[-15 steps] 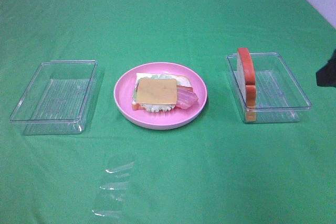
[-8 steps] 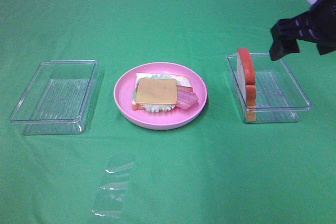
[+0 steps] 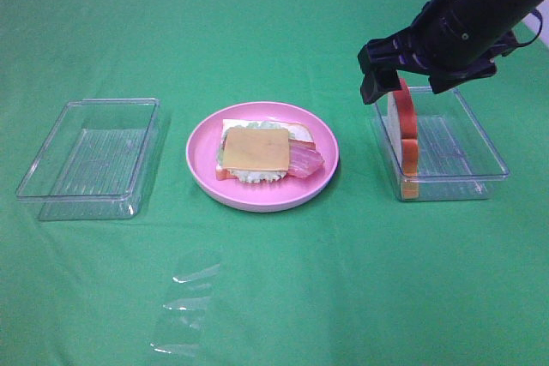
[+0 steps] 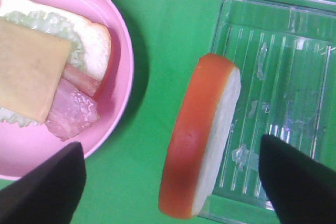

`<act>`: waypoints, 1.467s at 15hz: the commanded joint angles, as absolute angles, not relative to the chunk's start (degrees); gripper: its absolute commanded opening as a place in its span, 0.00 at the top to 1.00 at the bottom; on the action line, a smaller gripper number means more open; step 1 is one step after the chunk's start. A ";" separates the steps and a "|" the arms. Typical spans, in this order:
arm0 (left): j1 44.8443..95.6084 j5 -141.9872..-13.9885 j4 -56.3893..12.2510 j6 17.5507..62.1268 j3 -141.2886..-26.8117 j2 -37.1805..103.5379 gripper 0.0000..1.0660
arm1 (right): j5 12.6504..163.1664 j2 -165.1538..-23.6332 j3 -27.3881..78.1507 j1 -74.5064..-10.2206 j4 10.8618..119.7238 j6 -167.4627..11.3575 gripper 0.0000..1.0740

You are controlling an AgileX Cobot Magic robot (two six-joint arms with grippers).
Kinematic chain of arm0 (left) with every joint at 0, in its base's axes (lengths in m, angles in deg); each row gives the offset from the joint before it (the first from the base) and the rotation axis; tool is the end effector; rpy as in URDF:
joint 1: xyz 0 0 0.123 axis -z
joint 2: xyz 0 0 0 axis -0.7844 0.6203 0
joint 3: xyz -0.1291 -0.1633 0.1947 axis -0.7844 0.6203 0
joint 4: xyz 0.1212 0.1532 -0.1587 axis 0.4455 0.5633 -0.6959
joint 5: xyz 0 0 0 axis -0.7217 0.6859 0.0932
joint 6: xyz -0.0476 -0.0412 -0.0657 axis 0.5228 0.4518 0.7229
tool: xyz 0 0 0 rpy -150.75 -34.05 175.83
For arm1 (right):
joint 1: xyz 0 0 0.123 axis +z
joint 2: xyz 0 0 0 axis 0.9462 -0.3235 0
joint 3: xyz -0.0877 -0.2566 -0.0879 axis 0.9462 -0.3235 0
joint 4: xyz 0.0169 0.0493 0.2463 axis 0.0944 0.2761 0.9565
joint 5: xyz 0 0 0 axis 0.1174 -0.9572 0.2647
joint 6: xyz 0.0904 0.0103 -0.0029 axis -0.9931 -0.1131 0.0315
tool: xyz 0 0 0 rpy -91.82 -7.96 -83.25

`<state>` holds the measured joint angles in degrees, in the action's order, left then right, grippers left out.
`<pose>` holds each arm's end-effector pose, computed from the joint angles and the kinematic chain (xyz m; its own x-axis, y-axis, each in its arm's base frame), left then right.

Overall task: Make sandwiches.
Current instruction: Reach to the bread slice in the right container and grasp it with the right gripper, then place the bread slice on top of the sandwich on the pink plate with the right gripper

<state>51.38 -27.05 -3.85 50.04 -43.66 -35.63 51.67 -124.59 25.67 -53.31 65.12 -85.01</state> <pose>-0.0094 0.0049 0.2813 -0.4450 -0.0844 -0.8915 -0.0915 0.9946 -0.0485 0.3466 0.1113 0.2286 -0.8262 -0.2215 -0.5180 -0.2715 0.9622 0.0217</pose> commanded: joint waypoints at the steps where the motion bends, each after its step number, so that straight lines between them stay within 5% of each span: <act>1: 51.26 -27.28 -4.19 49.98 -43.54 -36.72 0.06 | 53.85 -127.80 25.95 -53.31 65.12 -85.36 0.20; 2: 51.26 -27.28 -4.19 49.98 -43.54 -36.72 0.06 | 54.25 -128.43 25.95 -53.31 65.12 -85.53 0.22; 5: 51.26 -27.28 -4.19 49.98 -43.54 -36.72 0.06 | 55.11 -131.64 25.95 -53.31 64.55 -86.22 0.70; 8: 51.26 -27.28 -4.19 49.98 -43.54 -36.72 0.06 | 54.19 -130.09 25.95 -53.31 64.32 -86.22 0.96; 16: 51.26 -27.28 -4.19 49.98 -43.54 -36.72 0.06 | 54.93 -116.34 25.95 -51.19 75.66 -84.15 0.96; 22: 51.26 -27.28 -4.19 49.98 -43.54 -36.72 0.06 | 71.32 -126.31 25.95 -38.64 95.14 -82.95 0.96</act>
